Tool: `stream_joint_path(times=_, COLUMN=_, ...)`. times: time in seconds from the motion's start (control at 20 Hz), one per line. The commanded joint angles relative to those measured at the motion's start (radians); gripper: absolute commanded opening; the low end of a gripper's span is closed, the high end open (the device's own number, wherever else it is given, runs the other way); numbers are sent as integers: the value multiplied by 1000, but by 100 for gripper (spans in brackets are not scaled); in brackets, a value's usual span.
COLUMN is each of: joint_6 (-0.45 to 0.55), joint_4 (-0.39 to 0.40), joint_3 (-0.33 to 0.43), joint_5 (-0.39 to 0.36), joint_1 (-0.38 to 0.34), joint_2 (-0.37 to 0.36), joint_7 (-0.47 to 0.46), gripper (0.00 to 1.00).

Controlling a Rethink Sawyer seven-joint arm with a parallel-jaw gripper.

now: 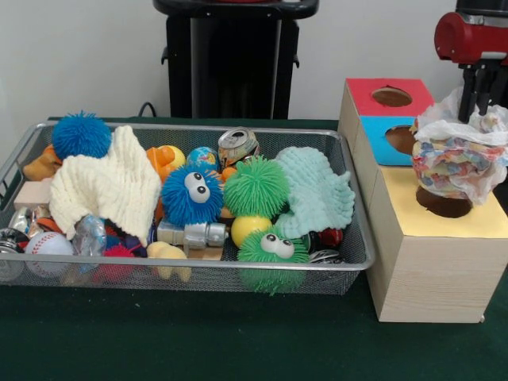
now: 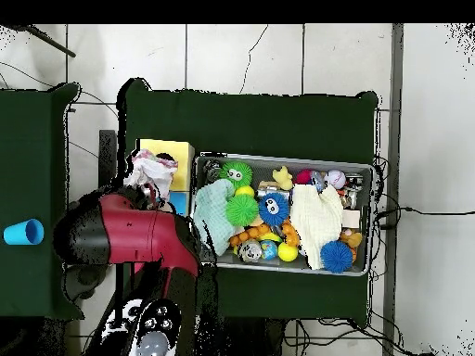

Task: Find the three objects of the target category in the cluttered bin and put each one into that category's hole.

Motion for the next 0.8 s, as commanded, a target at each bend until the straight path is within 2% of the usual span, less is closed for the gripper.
stream_joint_path(times=0.05, joint_6=5, joint_4=-6, joint_3=27, joint_5=-11, joint_1=-33, joint_2=19, joint_7=197, gripper=0)
stream_joint_path(times=0.4, joint_6=42, joint_4=-36, joint_3=38, joint_5=-18, joint_1=-65, joint_2=15, joint_7=163, gripper=0)
stream_joint_path(times=0.8, joint_6=25, joint_4=-32, joint_3=68, joint_5=-32, joint_1=-105, joint_2=13, joint_7=133, gripper=0)
